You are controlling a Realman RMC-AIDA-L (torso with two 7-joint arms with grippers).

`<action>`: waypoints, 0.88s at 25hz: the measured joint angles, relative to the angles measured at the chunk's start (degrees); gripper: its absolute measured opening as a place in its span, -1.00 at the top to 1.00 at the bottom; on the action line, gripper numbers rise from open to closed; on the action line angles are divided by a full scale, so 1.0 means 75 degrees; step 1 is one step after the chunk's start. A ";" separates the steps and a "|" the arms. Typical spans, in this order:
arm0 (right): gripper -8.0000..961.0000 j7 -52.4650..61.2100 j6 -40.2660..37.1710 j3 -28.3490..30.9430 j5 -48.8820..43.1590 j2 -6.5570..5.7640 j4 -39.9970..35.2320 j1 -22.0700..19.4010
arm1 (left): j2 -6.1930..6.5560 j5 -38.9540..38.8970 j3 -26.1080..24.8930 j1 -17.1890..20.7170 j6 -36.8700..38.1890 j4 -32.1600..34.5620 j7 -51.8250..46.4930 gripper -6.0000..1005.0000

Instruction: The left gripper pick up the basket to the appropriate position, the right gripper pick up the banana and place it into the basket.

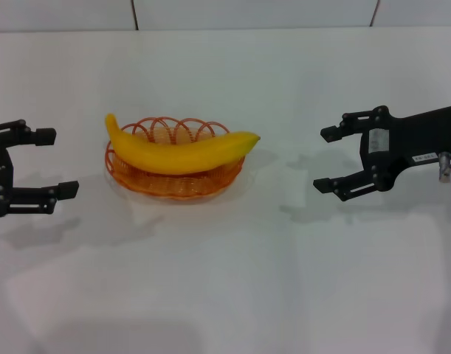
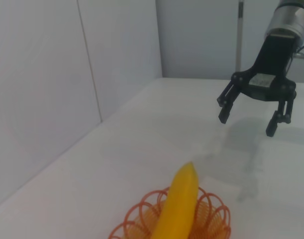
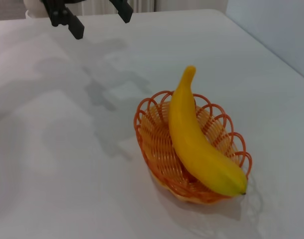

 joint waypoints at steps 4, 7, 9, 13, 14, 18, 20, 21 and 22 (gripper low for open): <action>-0.83 0.0010 0.0000 0.0000 0.0000 0.0000 0.0006 0.0009 | 0.0007 0.0175 0.0014 -0.0029 0.0000 -0.0009 -0.0056 -0.78; -0.83 0.0012 0.0000 0.0000 0.0000 0.0000 0.0014 0.0013 | 0.0016 0.0379 0.0015 -0.0093 0.0000 0.0042 -0.0179 -0.78; -0.83 0.0013 0.0000 0.0000 0.0000 -0.0001 0.0016 0.0014 | 0.0023 0.0491 0.0019 -0.0148 0.0000 0.0120 -0.0283 -0.78; -0.83 0.0013 0.0000 0.0000 0.0000 0.0000 0.0019 0.0021 | 0.0027 0.0555 0.0029 -0.0199 0.0000 0.0208 -0.0331 -0.78; -0.83 0.0013 0.0000 0.0000 -0.0001 0.0000 0.0019 0.0024 | 0.0027 0.0587 0.0048 -0.0219 0.0001 0.0228 -0.0333 -0.78; -0.83 0.0013 0.0000 0.0000 -0.0010 0.0000 0.0037 0.0029 | 0.0022 0.0845 0.0037 -0.0381 0.0001 0.0236 -0.0358 -0.78; -0.83 0.0013 0.0000 0.0000 -0.0011 0.0000 0.0054 0.0030 | 0.0021 0.0892 0.0043 -0.0419 0.0001 0.0237 -0.0368 -0.78; -0.83 0.0013 0.0000 0.0000 -0.0012 0.0000 0.0059 0.0031 | 0.0021 0.0921 0.0053 -0.0453 0.0001 0.0239 -0.0376 -0.78; -0.83 0.0013 0.0000 0.0000 -0.0011 0.0000 0.0062 0.0031 | 0.0021 0.0934 0.0062 -0.0498 0.0001 0.0243 -0.0381 -0.78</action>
